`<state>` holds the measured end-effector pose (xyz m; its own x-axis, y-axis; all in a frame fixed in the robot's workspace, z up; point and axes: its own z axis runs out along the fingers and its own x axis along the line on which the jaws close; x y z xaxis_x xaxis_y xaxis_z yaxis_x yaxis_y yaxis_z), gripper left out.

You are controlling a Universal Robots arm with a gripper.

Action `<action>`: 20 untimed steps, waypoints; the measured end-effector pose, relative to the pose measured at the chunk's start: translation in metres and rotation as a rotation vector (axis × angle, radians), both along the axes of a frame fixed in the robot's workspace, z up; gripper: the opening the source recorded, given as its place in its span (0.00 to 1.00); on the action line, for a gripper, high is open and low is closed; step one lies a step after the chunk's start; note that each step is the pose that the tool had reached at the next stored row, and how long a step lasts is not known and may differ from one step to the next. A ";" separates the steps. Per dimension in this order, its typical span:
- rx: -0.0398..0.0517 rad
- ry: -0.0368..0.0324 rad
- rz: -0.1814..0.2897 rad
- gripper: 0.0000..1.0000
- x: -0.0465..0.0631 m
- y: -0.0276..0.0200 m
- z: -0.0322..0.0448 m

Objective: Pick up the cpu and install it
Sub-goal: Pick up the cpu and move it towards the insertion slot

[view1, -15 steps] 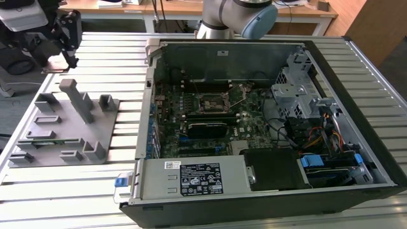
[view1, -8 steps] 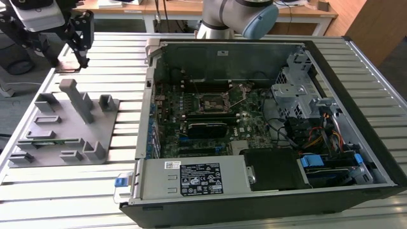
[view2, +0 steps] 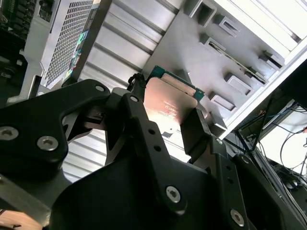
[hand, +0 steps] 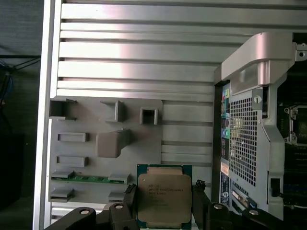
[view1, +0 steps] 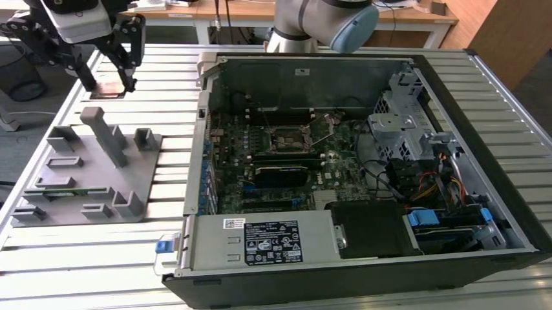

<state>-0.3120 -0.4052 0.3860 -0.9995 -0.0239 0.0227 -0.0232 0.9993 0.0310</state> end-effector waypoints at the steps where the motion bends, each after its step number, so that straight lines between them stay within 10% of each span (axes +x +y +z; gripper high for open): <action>1: 0.0000 0.0000 0.000 0.54 0.003 0.0000 0.0000; 20: 0.0001 0.0004 0.000 0.54 0.055 0.0000 -0.0001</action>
<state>-0.2570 -0.4052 0.3859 -0.9994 -0.0240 0.0231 -0.0233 0.9992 0.0310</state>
